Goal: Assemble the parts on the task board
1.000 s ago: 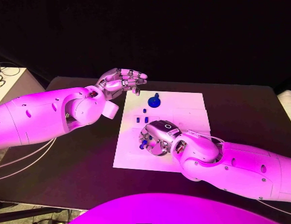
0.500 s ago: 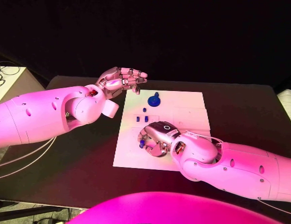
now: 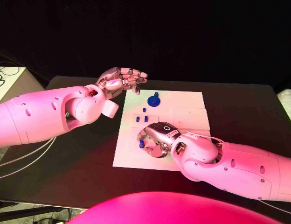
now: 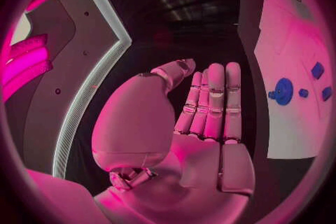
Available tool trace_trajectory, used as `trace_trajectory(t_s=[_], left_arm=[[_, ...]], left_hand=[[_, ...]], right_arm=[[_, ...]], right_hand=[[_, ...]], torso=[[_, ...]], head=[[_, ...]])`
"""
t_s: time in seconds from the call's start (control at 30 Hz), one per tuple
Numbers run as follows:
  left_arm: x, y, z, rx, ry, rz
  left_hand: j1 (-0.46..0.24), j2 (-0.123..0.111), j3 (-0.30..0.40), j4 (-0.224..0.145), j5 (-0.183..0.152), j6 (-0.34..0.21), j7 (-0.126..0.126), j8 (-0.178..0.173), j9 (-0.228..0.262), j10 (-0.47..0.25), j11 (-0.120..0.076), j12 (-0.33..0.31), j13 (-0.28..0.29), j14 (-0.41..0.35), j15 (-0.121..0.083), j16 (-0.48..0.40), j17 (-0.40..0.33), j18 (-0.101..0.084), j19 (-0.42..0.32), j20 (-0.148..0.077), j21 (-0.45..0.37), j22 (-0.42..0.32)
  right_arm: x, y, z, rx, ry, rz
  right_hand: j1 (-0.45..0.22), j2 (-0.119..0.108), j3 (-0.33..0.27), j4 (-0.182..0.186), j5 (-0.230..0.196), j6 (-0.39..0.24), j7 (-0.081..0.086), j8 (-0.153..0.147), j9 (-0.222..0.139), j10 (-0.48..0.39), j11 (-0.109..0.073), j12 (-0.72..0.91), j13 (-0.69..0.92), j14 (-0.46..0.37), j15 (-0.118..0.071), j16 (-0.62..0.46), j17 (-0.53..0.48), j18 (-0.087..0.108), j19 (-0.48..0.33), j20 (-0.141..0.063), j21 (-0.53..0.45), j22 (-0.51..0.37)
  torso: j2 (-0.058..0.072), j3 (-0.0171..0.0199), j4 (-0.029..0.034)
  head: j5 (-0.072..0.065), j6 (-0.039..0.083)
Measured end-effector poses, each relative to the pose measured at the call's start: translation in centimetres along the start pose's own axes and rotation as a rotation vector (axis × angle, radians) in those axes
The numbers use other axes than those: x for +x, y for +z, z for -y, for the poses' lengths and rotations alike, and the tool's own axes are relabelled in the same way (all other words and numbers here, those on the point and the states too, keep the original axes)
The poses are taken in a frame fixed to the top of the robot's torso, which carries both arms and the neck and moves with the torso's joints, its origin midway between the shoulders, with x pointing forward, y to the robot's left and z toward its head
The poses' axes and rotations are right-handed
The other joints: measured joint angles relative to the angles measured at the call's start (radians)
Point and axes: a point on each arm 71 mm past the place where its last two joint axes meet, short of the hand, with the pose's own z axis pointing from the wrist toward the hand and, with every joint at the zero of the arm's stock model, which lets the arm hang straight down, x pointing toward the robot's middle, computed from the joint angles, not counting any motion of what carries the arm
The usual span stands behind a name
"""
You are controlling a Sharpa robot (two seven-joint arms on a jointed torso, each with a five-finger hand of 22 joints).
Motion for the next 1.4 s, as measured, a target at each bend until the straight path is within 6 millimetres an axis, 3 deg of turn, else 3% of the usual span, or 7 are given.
trace_trajectory(t_s=[0.33, 0.53, 0.67, 0.8, 0.93, 1.1, 1.4], left_arm=[[-0.1, 0.0, 0.0, -0.001, 0.0, 0.001], [-0.2, 0.0, 0.0, -0.002, 0.001, 0.003], [-0.3, -0.1, -0.1, -0.004, 0.002, 0.004], [-0.3, -0.1, -0.1, -0.005, 0.002, 0.005], [-0.4, -0.1, -0.2, -0.007, 0.002, 0.004], [-0.5, -0.2, -0.2, -0.009, 0.002, 0.005], [-0.4, -0.2, -0.4, -0.012, 0.0, 0.002]], left_hand=[[0.0, 0.0, 0.0, 0.0, 0.0, -0.004, -0.004, 0.0, 0.001, 0.0, 0.0, 0.0, 0.0, 0.0, 0.0, 0.0, -0.001, 0.0, 0.004, -0.004, -0.005, -0.002], [0.0, 0.0, 0.0, 0.0, 0.0, -0.004, -0.004, 0.0, 0.001, 0.0, 0.0, 0.0, 0.0, 0.0, 0.0, 0.0, -0.001, 0.0, 0.004, -0.004, -0.005, -0.002], [0.0, 0.0, 0.0, 0.0, 0.0, -0.004, -0.004, 0.0, 0.001, 0.0, 0.0, 0.0, 0.0, 0.0, 0.0, 0.0, -0.001, 0.0, 0.004, -0.004, -0.005, -0.002], [0.0, 0.0, 0.0, 0.0, 0.0, -0.004, -0.004, 0.0, 0.001, 0.0, 0.0, 0.0, 0.0, 0.0, 0.0, 0.0, -0.001, 0.0, 0.004, -0.004, -0.005, -0.002], [0.0, 0.0, 0.0, 0.0, 0.0, -0.004, -0.004, 0.0, 0.001, 0.0, 0.0, 0.0, 0.0, 0.0, 0.0, 0.0, -0.001, 0.0, 0.004, -0.004, -0.005, -0.002], [0.0, 0.0, 0.0, 0.0, 0.0, -0.004, -0.004, 0.0, 0.001, 0.0, 0.0, 0.0, 0.0, 0.0, 0.0, 0.0, -0.001, 0.0, 0.004, -0.004, -0.005, -0.001], [0.0, 0.0, 0.0, 0.0, 0.0, -0.004, -0.004, 0.0, 0.0, 0.0, 0.0, 0.0, 0.0, 0.0, 0.0, 0.0, -0.001, 0.0, 0.004, -0.004, -0.005, -0.001]], right_arm=[[-1.4, -2.0, 1.3, 0.012, 0.027, 0.091], [-5.3, -4.4, 3.9, 0.063, 0.078, 0.184], [-7.9, -6.4, 6.3, 0.142, 0.149, 0.225], [-9.3, -8.2, 8.3, 0.219, 0.222, 0.237], [-10.0, -10.8, 10.7, 0.323, 0.305, 0.223], [-9.5, -12.9, 12.1, 0.417, 0.355, 0.17], [-7.0, -14.6, 12.6, 0.552, 0.368, 0.068]], right_hand=[[0.105, 0.043, -0.251, 0.06, 0.018, -0.048, -0.013, -0.048, -0.03, -0.154, 0.019, 0.089, 0.008, -0.016, 0.016, 0.017, -0.032, 0.0, -0.01, 0.018, -0.078, -0.034], [0.085, 0.042, -0.257, 0.101, 0.023, -0.024, 0.007, -0.048, -0.039, -0.015, -0.014, 0.186, 0.019, 0.019, -0.015, 0.042, 0.002, 0.0, 0.024, -0.005, -0.021, -0.02], [0.017, 0.023, -0.267, 0.155, 0.023, 0.004, 0.003, -0.032, -0.04, 0.15, -0.013, 0.263, 0.047, 0.086, -0.031, 0.116, 0.141, 0.0, 0.072, -0.022, 0.158, 0.001], [-0.004, 0.012, -0.295, 0.187, -0.013, 0.03, -0.012, -0.007, -0.035, 0.252, -0.041, 0.324, 0.098, 0.1, -0.047, 0.151, 0.22, -0.019, 0.078, -0.034, 0.244, 0.001], [-0.004, 0.012, -0.356, 0.249, -0.016, 0.031, -0.035, 0.05, -0.01, 0.288, -0.073, 0.567, 0.363, 0.099, -0.066, 0.177, 0.267, -0.033, 0.077, -0.056, 0.363, 0.001], [-0.013, 0.043, -0.443, 0.333, -0.02, 0.023, -0.045, 0.116, 0.021, 0.435, -0.092, 1.03, 0.992, 0.099, -0.066, 0.238, 0.398, -0.063, 0.075, -0.058, 0.509, 0.001], [-0.066, 0.095, -0.578, 0.34, 0.014, 0.022, -0.047, 0.165, 0.039, 0.502, -0.096, 1.176, 1.226, 0.102, -0.07, 0.278, 0.447, -0.075, 0.074, -0.059, 0.603, 0.001]], torso=[[0.0, 0.0001, -0.0003], [-0.002, 0.0012, -0.0026], [-0.003, 0.0023, -0.0072], [-0.005, 0.0036, -0.0123], [-0.008, 0.0058, -0.017], [-0.01, 0.0082, -0.0225], [-0.01, 0.0112, -0.0307]], head=[[-0.006, 0.007], [-0.019, 0.014], [-0.033, 0.021], [-0.045, 0.028], [-0.059, 0.035], [-0.069, 0.04], [-0.075, 0.042]])
